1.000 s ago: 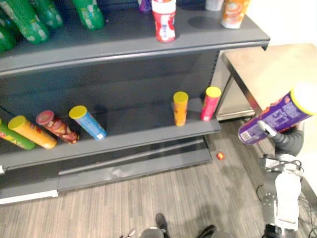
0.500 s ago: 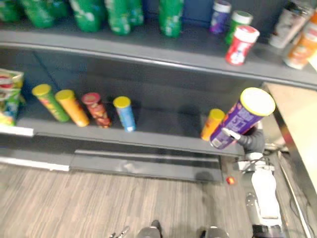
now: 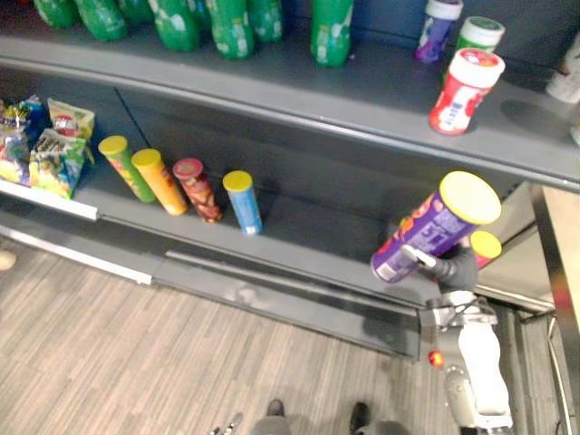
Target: Put the gum and the chips on the shelf.
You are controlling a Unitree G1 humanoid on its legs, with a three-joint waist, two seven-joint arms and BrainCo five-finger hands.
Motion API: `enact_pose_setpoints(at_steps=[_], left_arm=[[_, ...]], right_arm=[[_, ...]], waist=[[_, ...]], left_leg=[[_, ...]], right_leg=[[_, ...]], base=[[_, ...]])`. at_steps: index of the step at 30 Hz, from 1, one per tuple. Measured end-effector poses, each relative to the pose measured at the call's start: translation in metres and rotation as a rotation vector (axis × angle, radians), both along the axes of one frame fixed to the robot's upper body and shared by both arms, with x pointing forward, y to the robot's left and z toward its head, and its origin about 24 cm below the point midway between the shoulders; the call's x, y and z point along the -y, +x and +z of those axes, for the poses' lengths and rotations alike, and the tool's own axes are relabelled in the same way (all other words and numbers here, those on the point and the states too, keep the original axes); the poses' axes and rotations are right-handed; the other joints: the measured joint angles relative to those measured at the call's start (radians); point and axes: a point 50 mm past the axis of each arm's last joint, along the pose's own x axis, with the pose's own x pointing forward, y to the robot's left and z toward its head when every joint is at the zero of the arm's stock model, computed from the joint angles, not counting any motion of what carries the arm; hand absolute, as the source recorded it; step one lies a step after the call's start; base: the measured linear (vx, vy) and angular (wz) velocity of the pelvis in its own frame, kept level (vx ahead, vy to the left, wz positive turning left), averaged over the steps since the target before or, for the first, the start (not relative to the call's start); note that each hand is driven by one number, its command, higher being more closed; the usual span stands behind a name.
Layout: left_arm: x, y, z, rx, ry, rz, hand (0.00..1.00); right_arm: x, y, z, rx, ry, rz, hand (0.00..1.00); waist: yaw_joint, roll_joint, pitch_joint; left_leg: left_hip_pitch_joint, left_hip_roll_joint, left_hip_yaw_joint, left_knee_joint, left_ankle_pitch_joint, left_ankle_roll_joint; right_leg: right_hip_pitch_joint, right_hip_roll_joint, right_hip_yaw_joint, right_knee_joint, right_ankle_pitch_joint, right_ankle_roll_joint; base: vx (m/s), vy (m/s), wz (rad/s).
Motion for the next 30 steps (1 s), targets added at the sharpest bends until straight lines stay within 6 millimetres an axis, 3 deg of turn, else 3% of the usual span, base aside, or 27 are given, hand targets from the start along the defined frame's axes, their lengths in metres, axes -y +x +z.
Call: enact_pose_setpoints(at_steps=[10,18,23,26,30], left_arm=[[0.001,-0.003,-0.001,-0.033,0.032,-0.068,0.00],[0.001,-0.005,-0.001,-0.047,0.045,-0.101,0.00],[0.001,0.000,0.000,-0.047,0.057,-0.127,0.00],[0.001,0.006,0.000,-0.043,0.073,-0.158,0.00],[0.002,0.028,0.003,-0.004,0.105,-0.182,0.00]], right_arm=[[-0.014,-0.002,-0.002,-0.006,-0.001,0.070,1.00],[-0.041,-0.005,-0.009,-0.029,-0.020,0.213,1.00],[-0.056,-0.005,-0.023,-0.091,-0.043,0.277,1.00],[-0.060,0.002,-0.027,-0.113,-0.062,0.285,1.00],[-0.072,0.024,-0.018,-0.089,-0.145,0.283,1.00]], waist=[[0.000,0.001,-0.054],[-0.013,0.005,-0.061],[-0.010,0.009,-0.054],[-0.003,0.010,-0.047],[0.018,0.018,0.014]], left_leg=[[0.076,-0.012,0.072,-0.062,0.005,0.001],[0.129,-0.017,0.088,-0.148,0.055,0.002],[0.108,-0.027,0.061,-0.160,0.065,0.007],[0.061,-0.032,0.028,-0.159,0.085,0.012],[0.023,-0.034,-0.018,-0.154,0.111,0.009]], right_leg=[[0.051,-0.005,0.047,-0.073,0.031,0.015],[0.059,-0.008,0.057,-0.073,0.037,0.025],[0.055,-0.020,0.020,-0.073,0.039,0.028],[0.024,-0.025,-0.006,-0.070,0.042,0.027],[0.001,-0.027,-0.046,-0.062,0.045,0.024]], base=[[0.05,0.027,-0.15],[-0.04,0.006,-0.02],[-0.06,0.008,0.19],[-0.03,0.002,0.32],[-0.01,-0.014,0.31]])
